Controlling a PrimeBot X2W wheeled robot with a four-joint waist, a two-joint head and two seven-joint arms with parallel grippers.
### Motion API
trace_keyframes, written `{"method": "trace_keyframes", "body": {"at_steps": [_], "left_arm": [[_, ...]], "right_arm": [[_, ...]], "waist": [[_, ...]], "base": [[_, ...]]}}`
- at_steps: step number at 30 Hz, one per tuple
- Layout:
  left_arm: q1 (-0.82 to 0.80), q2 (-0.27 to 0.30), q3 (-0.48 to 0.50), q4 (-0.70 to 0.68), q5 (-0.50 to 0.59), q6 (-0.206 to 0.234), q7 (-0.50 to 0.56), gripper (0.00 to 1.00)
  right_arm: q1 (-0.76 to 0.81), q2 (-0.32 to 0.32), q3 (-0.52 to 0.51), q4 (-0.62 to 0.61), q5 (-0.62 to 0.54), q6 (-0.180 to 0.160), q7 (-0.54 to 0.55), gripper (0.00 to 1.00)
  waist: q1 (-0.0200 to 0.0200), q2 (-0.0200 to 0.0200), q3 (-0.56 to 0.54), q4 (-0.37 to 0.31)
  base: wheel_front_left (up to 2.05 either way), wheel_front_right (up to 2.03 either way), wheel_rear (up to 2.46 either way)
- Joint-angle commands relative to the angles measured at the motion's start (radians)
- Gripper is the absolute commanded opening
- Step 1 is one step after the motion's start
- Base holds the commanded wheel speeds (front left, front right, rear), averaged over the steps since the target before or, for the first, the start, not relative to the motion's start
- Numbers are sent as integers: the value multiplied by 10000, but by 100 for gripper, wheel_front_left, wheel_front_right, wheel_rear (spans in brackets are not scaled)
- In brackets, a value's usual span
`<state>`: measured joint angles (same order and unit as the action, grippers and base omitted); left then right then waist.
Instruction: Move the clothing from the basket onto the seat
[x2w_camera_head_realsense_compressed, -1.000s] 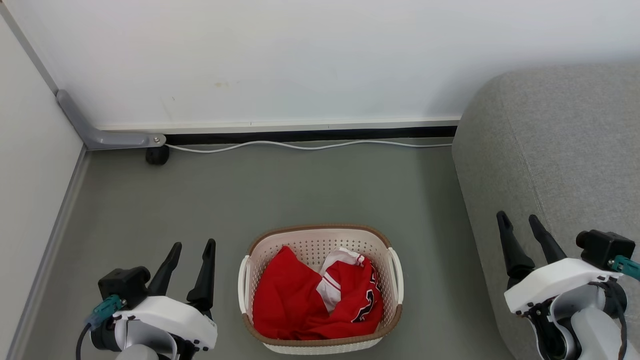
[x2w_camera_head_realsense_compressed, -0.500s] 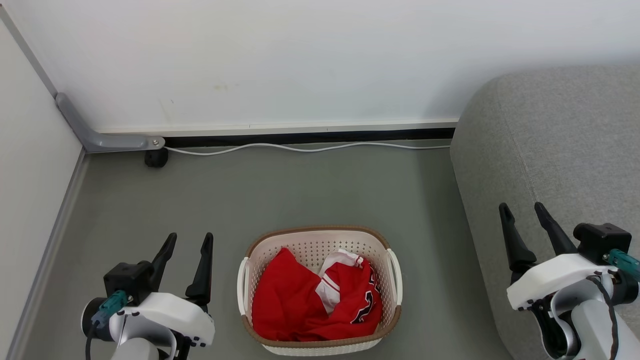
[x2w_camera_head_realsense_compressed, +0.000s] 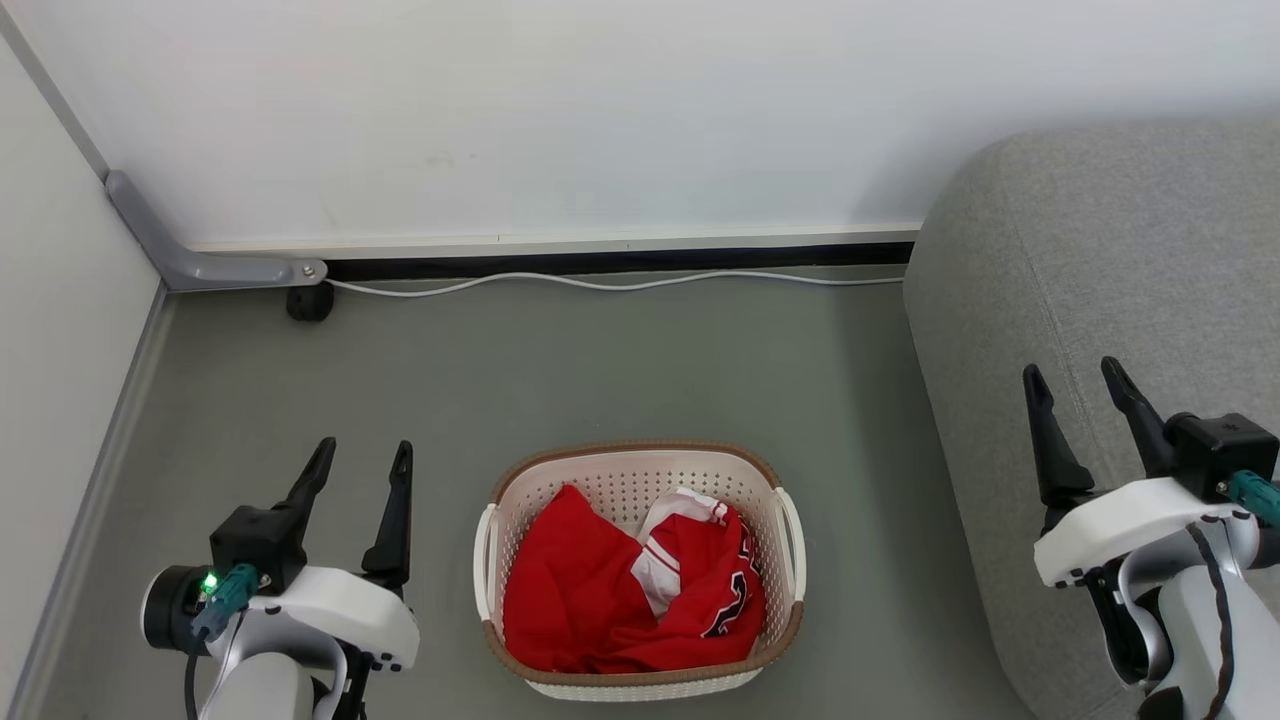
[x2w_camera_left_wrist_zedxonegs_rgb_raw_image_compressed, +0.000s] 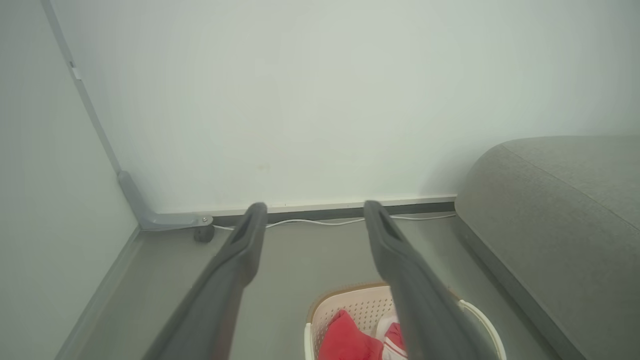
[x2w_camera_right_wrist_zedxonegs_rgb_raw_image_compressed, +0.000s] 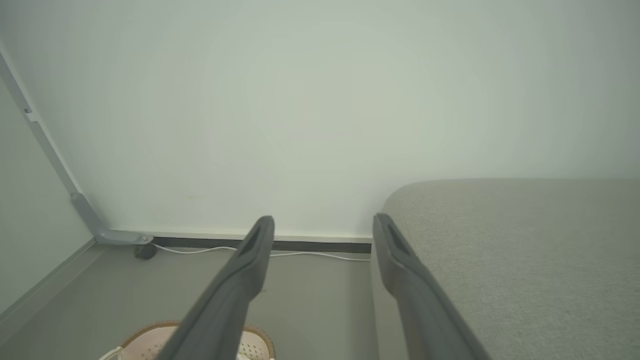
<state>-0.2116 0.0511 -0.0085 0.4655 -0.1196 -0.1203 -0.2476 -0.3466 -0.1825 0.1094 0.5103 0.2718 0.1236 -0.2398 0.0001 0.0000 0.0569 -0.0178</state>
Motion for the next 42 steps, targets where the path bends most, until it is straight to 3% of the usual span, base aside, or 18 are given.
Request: {"method": "trace_keyframes", "body": {"at_steps": [1, 14, 25, 32, 42], "left_arm": [[-539, 133, 357, -201, 323, 73, -132, 100], [-599, 15, 817, -149, 246, 64, -141, 100], [-705, -5, 638, -216, 147, -1, -141, 100], [-896, -7, 400, -259, 11, -18, -141, 100], [-1628, -8, -188, -314, -333, 50, -141, 100]], "right_arm": [[-389, -78, 160, -140, -320, 71, -211, 100], [-415, 76, -251, -215, -507, 71, -220, 100], [-583, 73, -366, -448, -573, 71, -220, 100], [-739, 91, -511, -792, -637, 71, -220, 100], [-1496, 93, -779, -1474, -648, 71, -220, 100]], "waist": [[-1, 0, 15, 0], [-1, 0, 127, 8], [-1, 0, 534, -34], [-1, 0, 1148, -64], [-1, 0, 2933, -89]], "base": [[0, 0, 0], [0, 0, 0], [0, 0, 0], [0, 0, 0], [0, 0, 0]]}}
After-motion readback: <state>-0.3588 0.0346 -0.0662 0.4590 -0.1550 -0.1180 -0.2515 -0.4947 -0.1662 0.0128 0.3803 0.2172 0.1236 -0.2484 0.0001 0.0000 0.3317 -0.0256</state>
